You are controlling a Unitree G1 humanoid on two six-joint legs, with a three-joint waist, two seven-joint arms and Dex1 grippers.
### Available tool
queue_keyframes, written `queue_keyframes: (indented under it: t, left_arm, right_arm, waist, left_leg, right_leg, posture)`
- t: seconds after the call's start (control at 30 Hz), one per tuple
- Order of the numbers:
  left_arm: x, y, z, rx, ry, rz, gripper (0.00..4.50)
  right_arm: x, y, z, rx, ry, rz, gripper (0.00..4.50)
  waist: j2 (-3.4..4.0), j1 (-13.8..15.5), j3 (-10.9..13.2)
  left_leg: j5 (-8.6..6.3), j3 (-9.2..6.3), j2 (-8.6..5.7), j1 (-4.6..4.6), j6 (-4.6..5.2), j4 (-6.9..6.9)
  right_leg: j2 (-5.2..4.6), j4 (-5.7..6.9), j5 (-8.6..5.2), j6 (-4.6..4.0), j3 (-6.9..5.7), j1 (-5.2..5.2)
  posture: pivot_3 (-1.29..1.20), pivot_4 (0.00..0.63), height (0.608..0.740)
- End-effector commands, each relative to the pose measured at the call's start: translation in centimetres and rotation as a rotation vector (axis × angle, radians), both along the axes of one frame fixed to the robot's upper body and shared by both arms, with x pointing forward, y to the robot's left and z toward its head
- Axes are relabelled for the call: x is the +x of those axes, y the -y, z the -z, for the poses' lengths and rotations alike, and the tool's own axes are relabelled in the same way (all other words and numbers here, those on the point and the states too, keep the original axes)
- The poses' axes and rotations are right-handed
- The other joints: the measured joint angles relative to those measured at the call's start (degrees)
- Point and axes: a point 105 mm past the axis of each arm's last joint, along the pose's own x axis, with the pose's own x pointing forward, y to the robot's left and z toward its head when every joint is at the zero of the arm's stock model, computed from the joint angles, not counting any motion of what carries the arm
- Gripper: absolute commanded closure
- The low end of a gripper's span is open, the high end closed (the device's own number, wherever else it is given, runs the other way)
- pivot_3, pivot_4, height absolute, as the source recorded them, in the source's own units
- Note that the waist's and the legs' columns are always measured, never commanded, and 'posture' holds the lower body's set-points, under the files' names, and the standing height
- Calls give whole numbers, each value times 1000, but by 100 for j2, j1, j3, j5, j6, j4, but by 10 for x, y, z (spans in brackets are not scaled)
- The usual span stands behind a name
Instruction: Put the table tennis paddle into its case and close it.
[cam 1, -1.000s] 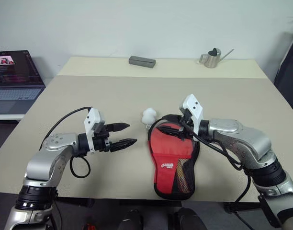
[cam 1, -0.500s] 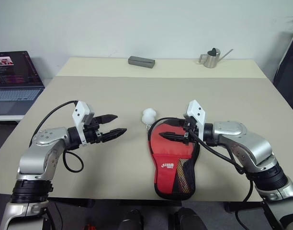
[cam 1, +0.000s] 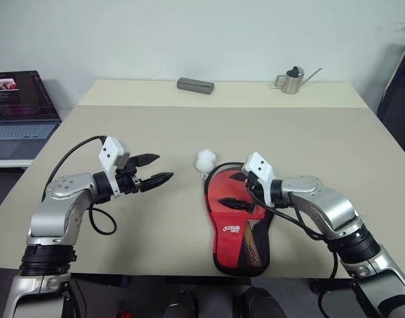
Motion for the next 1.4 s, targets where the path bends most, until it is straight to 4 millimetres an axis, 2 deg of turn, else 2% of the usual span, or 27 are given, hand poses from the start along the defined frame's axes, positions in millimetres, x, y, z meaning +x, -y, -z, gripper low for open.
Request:
queue_keyframes:
  t: [0.03, 0.27, 0.4, 0.47, 0.7, 0.83, 1.4]
  left_arm:
    - [2, -5, -13, 6, 56, -18, 604]
    - [12, 0, -13, 24, 68, -24, 604]
    - [29, 8, -16, 38, 108, -45, 604]
    - [33, 10, -18, 41, 123, -46, 604]
    - [35, 10, -17, 43, 130, -43, 604]
    - [40, 13, -19, 48, 136, -39, 604]
    - [41, 13, -19, 49, 139, -38, 604]
  right_arm:
    - [1, 0, -5, -11, 23, -16, 26]
    - [11, 1, 18, -53, -1, 27, 26]
    - [20, 13, 45, -160, 2, 69, 26]
    - [22, 17, 51, -189, 7, 74, 26]
    - [23, 17, 52, -190, 15, 69, 26]
    - [23, 25, 60, -230, 18, 77, 26]
    - [23, 25, 60, -230, 21, 75, 26]
  waist:
    - [0, 0, 0]
    - [0, -2, 0]
    - [-2, -1, -1]
    - [-4, -4, -3]
    - [-9, -25, -6]
    - [-11, -21, -8]
    - [-15, -20, -10]
  left_leg:
    - [0, 0, 0, 0, 0, 0]
    - [0, 0, 0, 1, 0, 3]
    - [0, 1, -8, 4, 0, 13]
    - [0, 1, -11, 11, 0, 17]
    - [0, -1, -9, 16, -1, 27]
    - [0, -2, -10, 16, -1, 44]
    - [0, -3, -10, 16, 0, 69]
  right_leg:
    - [0, 0, 0, 0, 0, 0]
    - [0, 4, 0, 0, -1, 0]
    - [0, 9, 1, 1, -1, 5]
    - [1, 9, 2, 3, -1, 13]
    - [2, 21, 2, 4, -1, 17]
    - [2, 22, 6, 10, 0, 24]
    - [2, 23, 12, 20, 1, 34]
  posture:
    - [0, 150, 740]
    - [0, 150, 740]
    - [0, 150, 740]
    - [0, 150, 740]
    - [0, 150, 740]
    - [0, 150, 740]
    - [0, 150, 740]
